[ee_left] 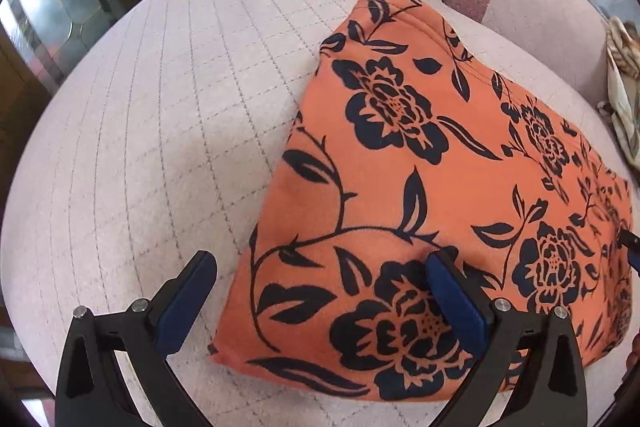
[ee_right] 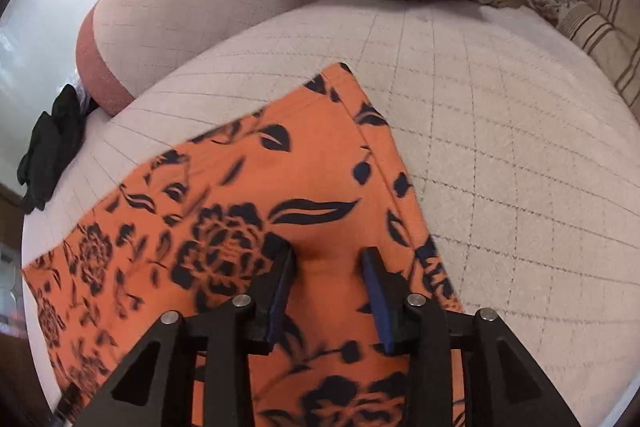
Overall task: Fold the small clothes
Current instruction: 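Lay the folded hem down and open both grippers, then press and smooth the folded blouse flat with both grippers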
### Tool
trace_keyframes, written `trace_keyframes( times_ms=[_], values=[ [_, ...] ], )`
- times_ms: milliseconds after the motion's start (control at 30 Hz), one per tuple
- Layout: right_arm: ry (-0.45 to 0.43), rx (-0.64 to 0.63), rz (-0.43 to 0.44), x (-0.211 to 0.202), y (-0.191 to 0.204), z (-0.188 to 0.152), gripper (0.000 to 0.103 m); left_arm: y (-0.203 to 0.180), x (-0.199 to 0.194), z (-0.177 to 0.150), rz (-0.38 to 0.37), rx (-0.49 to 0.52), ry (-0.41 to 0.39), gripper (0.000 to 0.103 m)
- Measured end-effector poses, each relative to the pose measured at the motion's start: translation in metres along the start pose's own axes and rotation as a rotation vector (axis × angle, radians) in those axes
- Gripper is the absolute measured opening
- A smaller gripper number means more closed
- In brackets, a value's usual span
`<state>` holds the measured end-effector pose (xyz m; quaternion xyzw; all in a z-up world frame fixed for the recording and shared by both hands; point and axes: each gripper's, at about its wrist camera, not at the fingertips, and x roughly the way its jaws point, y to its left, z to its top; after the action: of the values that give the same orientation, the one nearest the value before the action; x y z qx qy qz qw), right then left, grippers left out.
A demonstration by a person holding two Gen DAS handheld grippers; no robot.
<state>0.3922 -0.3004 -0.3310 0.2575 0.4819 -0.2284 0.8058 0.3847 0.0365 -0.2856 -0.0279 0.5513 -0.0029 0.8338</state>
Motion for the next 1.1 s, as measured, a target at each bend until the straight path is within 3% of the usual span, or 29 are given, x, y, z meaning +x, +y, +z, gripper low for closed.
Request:
trace_keyframes(
  times_ms=[67,167,333,433,567,633,667,800,967,1100],
  values=[
    [-0.019,-0.081,-0.015,-0.011,0.029,0.003,0.04,0.007,-0.002,-0.002,-0.021,-0.02,0.01,0.103],
    [0.01,-0.199,0.142,-0.025,0.092,0.002,0.04,0.023,-0.004,-0.001,-0.01,-0.047,-0.001,0.103],
    [0.038,-0.482,0.278,-0.029,0.238,-0.019,0.04,0.045,-0.003,0.004,0.001,-0.054,-0.004,0.103],
    [0.098,-0.576,0.305,-0.008,0.306,-0.035,0.04,0.053,-0.001,0.008,0.007,-0.055,-0.007,0.103],
    [0.146,-0.615,0.29,0.03,0.363,-0.047,0.04,0.067,-0.003,0.014,0.018,-0.048,-0.025,0.103],
    [0.099,-0.626,0.251,0.047,0.375,-0.051,0.04,0.073,-0.004,0.019,0.014,-0.041,-0.028,0.103],
    [0.067,-0.619,0.256,0.048,0.377,-0.049,0.042,0.075,-0.005,0.02,0.014,-0.04,-0.029,0.103],
    [0.077,-0.516,0.326,0.044,0.359,-0.037,0.042,0.077,-0.005,0.028,0.024,-0.035,-0.053,0.103],
    [-0.04,-0.41,0.376,0.0,0.288,-0.017,0.042,0.055,-0.017,0.03,0.085,0.057,-0.17,0.103],
    [-0.101,-0.31,0.32,-0.033,0.202,-0.007,0.042,0.03,-0.022,0.025,0.058,0.165,-0.199,0.103]
  ],
)
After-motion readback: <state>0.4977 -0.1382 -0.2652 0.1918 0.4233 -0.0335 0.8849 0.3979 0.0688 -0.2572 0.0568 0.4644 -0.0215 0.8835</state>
